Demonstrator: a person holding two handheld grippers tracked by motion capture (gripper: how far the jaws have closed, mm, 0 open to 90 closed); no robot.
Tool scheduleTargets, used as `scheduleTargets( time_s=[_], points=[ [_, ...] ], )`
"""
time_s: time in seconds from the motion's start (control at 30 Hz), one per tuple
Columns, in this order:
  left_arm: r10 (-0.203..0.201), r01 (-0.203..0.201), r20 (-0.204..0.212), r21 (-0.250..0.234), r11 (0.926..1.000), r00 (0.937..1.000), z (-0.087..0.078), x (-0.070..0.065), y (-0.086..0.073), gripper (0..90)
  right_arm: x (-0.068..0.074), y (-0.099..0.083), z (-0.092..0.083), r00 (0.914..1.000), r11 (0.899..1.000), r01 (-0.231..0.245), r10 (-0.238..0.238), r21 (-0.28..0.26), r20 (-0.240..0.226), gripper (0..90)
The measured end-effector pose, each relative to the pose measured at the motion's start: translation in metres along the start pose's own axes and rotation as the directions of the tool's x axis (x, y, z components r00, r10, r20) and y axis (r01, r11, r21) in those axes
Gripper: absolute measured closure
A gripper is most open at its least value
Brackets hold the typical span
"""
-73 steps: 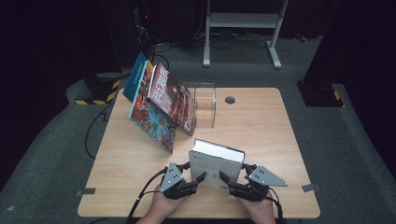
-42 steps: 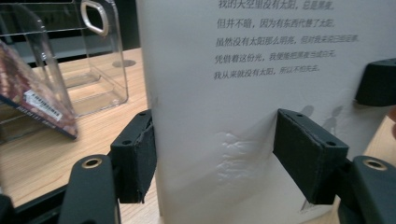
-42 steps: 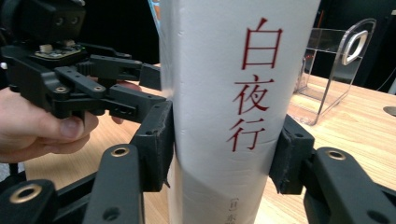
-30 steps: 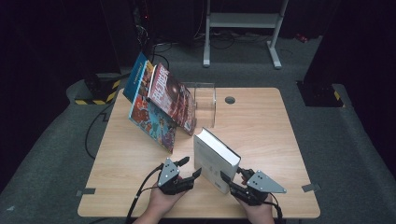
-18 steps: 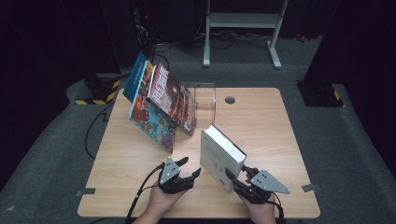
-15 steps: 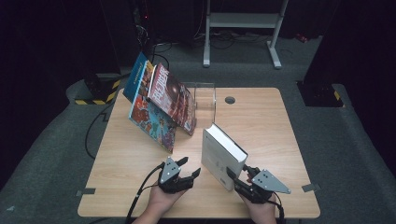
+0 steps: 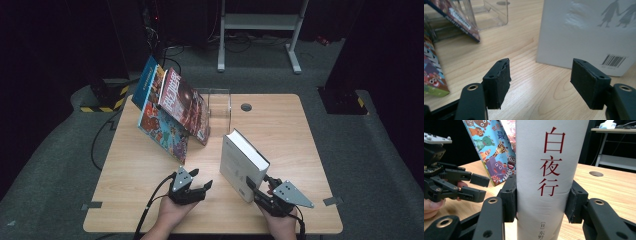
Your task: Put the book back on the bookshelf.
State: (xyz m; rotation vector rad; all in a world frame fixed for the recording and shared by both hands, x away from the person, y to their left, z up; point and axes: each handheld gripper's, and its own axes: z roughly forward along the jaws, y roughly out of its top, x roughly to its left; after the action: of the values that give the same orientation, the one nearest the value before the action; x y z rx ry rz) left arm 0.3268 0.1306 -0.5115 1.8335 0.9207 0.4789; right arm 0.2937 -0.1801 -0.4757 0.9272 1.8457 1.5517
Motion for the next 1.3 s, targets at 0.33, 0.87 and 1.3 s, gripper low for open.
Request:
scheduleTargets(
  time_s=[0.33, 0.87, 1.3],
  points=[
    [0.074, -0.067, -0.077, 0.085, 0.9941, 0.9943, 0.006, 0.005, -0.007, 34.0, -0.003, -0.001, 0.0, 0.9999, 1.0, -0.012, 0.012, -0.007, 0.008, 52.5],
    [0.046, -0.029, -0.128, 0.131, 0.991, 0.9906, 0.001, 0.025, -0.01, 27.4, -0.003, -0.002, 0.0, 0.9999, 1.0, -0.008, 0.009, -0.018, 0.013, 52.5],
    [0.01, 0.024, -0.158, 0.21, 0.9774, 0.9874, -0.018, 0.051, -0.019, 25.6, 0.001, -0.001, 0.002, 0.9994, 1.0, -0.013, 0.014, -0.014, 0.031, 52.5]
  ],
)
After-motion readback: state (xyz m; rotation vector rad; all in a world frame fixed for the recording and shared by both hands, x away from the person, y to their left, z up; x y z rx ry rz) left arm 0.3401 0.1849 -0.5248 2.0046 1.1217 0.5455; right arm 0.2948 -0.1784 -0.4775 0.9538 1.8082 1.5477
